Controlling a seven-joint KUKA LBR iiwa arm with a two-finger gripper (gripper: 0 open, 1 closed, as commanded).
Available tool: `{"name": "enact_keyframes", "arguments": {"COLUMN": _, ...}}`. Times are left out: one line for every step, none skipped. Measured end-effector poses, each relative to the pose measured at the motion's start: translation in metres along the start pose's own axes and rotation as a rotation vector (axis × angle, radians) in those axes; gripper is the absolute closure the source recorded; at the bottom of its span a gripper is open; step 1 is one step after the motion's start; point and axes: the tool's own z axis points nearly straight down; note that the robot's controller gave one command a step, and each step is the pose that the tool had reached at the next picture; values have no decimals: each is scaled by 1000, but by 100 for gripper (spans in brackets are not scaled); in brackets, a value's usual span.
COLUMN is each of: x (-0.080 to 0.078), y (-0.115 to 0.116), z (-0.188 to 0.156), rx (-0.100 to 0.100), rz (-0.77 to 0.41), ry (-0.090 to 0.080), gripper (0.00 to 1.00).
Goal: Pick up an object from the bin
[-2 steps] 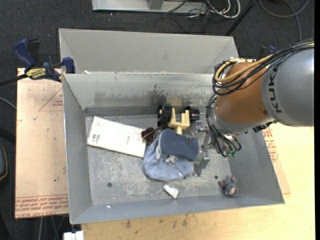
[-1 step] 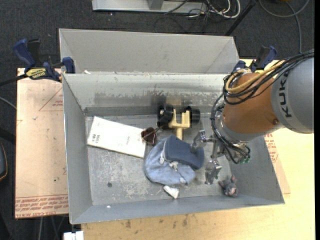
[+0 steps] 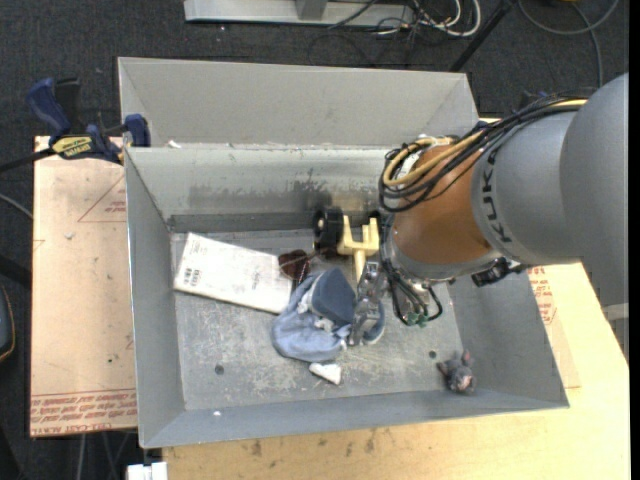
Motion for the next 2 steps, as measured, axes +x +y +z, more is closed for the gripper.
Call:
{"name": "enact_keyframes", "arguments": {"x": 0, "y": 0, "z": 0, "rx": 0, "rz": 0, "ry": 0, "gripper": 100}}
{"name": "enact_keyframes", "arguments": {"x": 3, "y": 6, "z": -96, "rx": -2, "rz": -1, "ry": 12, "gripper": 100}}
